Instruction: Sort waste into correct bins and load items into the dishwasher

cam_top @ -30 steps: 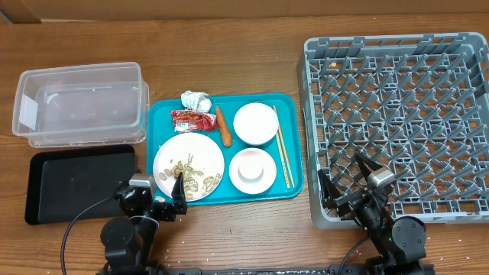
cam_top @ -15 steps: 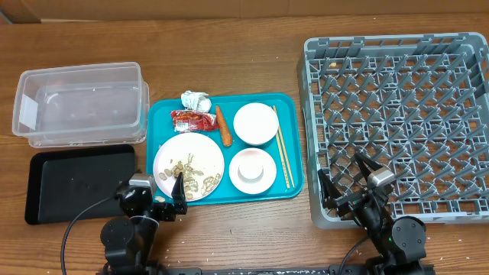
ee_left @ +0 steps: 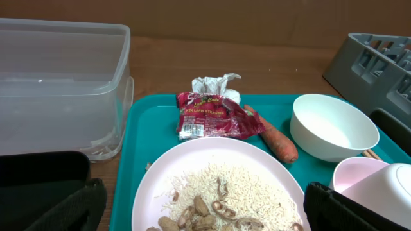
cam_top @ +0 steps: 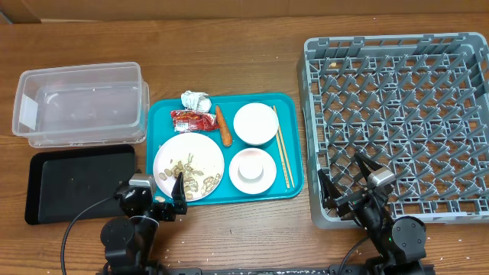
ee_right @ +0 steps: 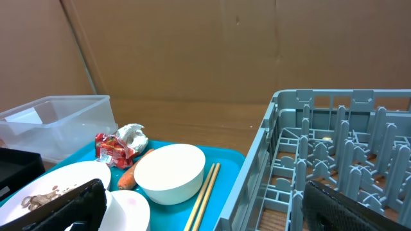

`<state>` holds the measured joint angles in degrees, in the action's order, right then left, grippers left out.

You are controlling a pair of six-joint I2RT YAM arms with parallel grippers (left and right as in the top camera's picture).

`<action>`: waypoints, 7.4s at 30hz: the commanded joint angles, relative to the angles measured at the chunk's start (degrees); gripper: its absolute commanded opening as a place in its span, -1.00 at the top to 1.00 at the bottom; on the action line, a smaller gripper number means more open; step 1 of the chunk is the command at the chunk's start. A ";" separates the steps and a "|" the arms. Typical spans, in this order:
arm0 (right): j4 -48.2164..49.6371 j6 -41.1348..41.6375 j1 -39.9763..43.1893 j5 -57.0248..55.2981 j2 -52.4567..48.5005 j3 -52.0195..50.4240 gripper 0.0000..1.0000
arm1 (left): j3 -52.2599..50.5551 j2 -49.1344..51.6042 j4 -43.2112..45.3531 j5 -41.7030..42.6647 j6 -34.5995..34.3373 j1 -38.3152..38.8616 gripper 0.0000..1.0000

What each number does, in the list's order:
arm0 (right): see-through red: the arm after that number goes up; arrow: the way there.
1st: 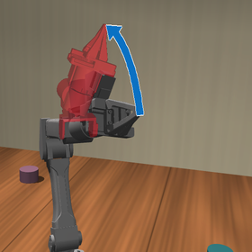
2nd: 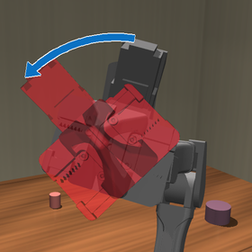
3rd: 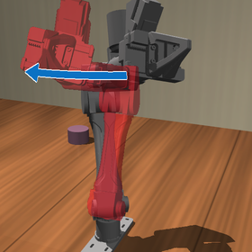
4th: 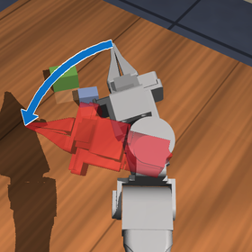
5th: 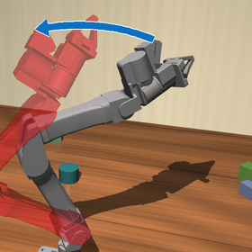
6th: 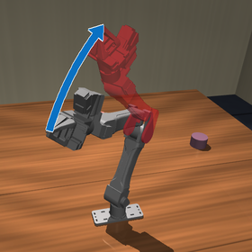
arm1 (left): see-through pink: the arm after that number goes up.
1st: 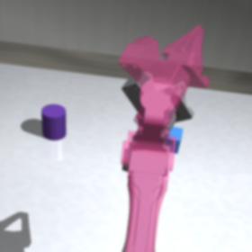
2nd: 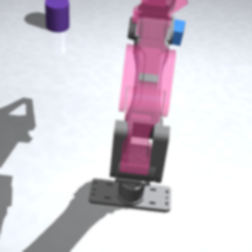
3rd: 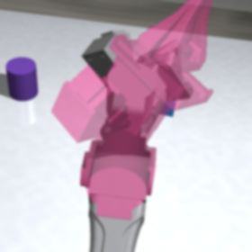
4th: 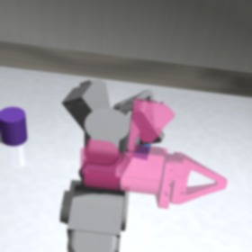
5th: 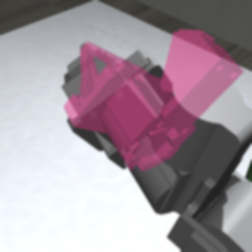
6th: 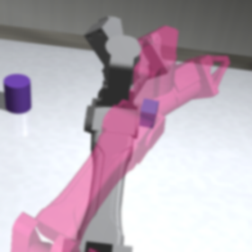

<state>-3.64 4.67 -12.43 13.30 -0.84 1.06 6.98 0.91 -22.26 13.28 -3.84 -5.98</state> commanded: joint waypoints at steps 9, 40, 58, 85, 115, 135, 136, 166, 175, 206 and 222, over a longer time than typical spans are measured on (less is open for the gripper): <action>0.37 0.00 -0.24 0.31 0.68 -0.61 -1.00 | -0.42 -0.66 0.11 -0.13 1.09 0.33 -1.00; 0.37 -0.02 -0.24 0.31 0.68 -0.61 -1.00 | -0.42 -0.66 0.11 -0.13 1.09 0.33 -1.00; 0.37 -0.02 -0.24 0.31 0.68 -0.61 -1.00 | -0.42 -0.66 0.11 -0.11 1.09 0.33 -1.00; 6.67 12.59 -0.26 7.48 0.66 1.20 -1.00 | 1.86 -0.66 9.07 25.94 -25.14 0.33 -1.00; -52.76 17.77 -3.19 3.52 -54.47 63.43 -1.00 | 67.30 62.79 -53.88 14.16 -10.45 0.46 -0.96; -39.50 32.61 -36.52 -20.96 -90.42 63.41 -0.93 | 98.25 65.26 -64.96 -4.87 -11.37 0.39 -1.00; -38.27 31.93 -36.54 -20.72 -91.54 63.41 -0.92 | 98.27 64.94 -64.89 -4.74 -11.37 0.39 -1.00; -51.89 31.39 -29.59 -23.82 -70.23 69.20 -0.13 | 98.23 64.70 -67.80 -4.70 -11.39 0.39 -1.00; -62.86 27.17 -11.82 -28.70 -64.92 68.48 -0.13 | 98.23 64.70 -67.69 -4.70 -11.39 0.39 -1.00; -50.93 25.88 -21.99 -17.18 -78.66 74.20 -0.47 | 98.23 65.05 -66.60 3.06 -11.58 0.39 -1.00; -34.64 27.54 -20.61 -16.70 -107.14 74.16 -0.35 | 98.23 65.05 -66.62 2.82 -11.58 0.39 -1.00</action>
<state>-40.53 31.51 -33.78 -3.16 -106.41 75.31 104.29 65.91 -88.95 15.29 -15.90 -5.98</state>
